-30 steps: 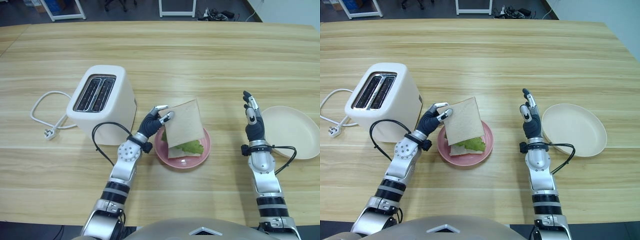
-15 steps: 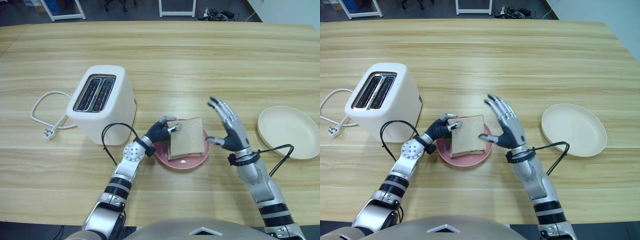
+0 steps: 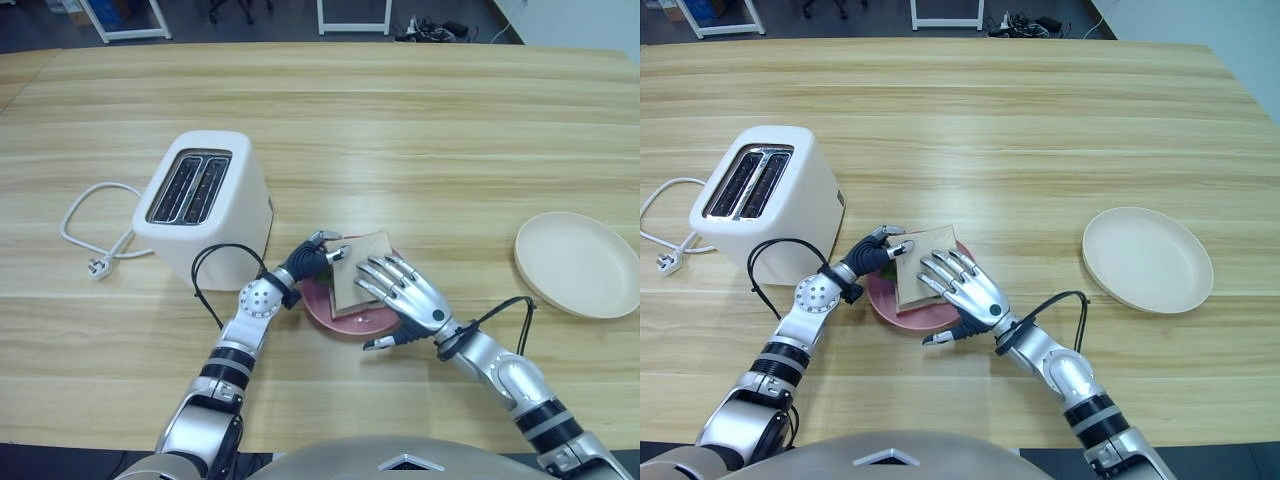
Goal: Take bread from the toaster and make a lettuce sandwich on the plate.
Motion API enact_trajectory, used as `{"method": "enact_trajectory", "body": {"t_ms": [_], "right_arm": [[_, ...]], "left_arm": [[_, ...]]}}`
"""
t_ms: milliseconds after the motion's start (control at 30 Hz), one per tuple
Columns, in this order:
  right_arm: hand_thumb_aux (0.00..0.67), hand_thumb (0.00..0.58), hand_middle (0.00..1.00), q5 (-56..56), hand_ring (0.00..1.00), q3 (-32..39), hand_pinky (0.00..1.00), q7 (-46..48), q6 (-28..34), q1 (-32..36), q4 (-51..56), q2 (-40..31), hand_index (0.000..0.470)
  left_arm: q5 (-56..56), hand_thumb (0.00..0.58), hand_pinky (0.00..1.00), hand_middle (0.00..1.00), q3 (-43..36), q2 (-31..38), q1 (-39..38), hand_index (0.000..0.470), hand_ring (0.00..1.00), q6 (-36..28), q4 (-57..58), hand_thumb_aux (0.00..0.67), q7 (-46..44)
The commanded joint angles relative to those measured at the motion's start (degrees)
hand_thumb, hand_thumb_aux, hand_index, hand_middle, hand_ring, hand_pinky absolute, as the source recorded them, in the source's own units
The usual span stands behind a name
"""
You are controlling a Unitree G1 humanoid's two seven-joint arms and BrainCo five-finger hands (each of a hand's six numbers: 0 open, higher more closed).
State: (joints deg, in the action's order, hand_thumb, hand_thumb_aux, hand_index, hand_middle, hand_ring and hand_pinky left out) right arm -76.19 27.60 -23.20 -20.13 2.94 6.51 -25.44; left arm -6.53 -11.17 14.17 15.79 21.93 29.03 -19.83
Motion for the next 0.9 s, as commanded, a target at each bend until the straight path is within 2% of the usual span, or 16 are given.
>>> {"method": "enact_trajectory", "body": {"t_ms": [33,200,233,267,300,433,567,767,900], "right_arm": [[0.000,0.000,0.00,-1.7,0.00,5.2,0.00,10.2,4.3,1.9,11.2,0.5,0.000],[0.000,0.000,0.00,3.7,0.00,9.1,0.00,25.2,5.5,-4.6,8.0,-1.9,0.000],[0.000,0.000,0.00,4.6,0.00,9.5,0.00,28.0,5.7,-5.9,6.5,-2.7,0.000],[0.000,0.000,0.00,5.6,0.00,9.6,0.00,30.2,5.9,-7.0,5.2,-3.4,0.000],[0.000,0.000,0.00,6.0,0.00,9.8,0.00,32.5,6.6,-8.0,3.9,-4.1,0.000],[0.000,0.000,0.00,7.6,0.00,9.4,0.00,38.0,9.7,-10.6,0.8,-6.2,0.000],[0.000,0.000,0.00,9.2,0.00,7.9,0.00,41.1,12.2,-12.3,-1.5,-8.1,0.000],[0.000,0.000,0.00,10.5,0.00,7.9,0.00,42.2,13.5,-12.6,-1.8,-9.6,0.000],[0.000,0.000,0.00,10.8,0.00,8.3,0.00,39.9,13.3,-11.4,0.0,-9.0,0.000]], "left_arm": [[-1.8,0.580,1.00,1.00,-2.0,0.4,-1.8,0.470,1.00,-0.4,0.3,0.670,-1.7],[-5.9,0.580,1.00,1.00,-4.6,1.7,-3.5,0.470,1.00,2.2,-2.5,0.670,0.5],[-8.0,0.531,1.00,1.00,-4.8,2.0,-4.0,0.334,1.00,2.5,-3.9,0.476,2.8],[-10.3,0.000,0.34,0.34,-4.9,2.4,-4.3,0.000,0.34,2.6,-5.0,0.000,5.2],[-14.3,0.000,0.00,0.00,-5.2,3.0,-4.3,0.000,0.00,2.1,-6.4,0.000,9.1],[-35.8,0.000,0.00,0.00,-7.4,8.4,-4.5,0.000,0.00,-3.5,-15.5,0.000,23.9],[-50.7,0.000,0.00,0.00,-4.5,10.8,-4.9,0.000,0.00,-11.2,-22.3,0.000,41.2],[-56.3,0.000,0.00,0.00,-1.0,10.8,-7.3,0.000,0.00,-17.2,-28.0,0.000,51.2],[-56.2,0.000,0.00,0.00,0.0,10.2,-9.1,0.000,0.00,-17.7,-31.9,0.000,55.2]]}}
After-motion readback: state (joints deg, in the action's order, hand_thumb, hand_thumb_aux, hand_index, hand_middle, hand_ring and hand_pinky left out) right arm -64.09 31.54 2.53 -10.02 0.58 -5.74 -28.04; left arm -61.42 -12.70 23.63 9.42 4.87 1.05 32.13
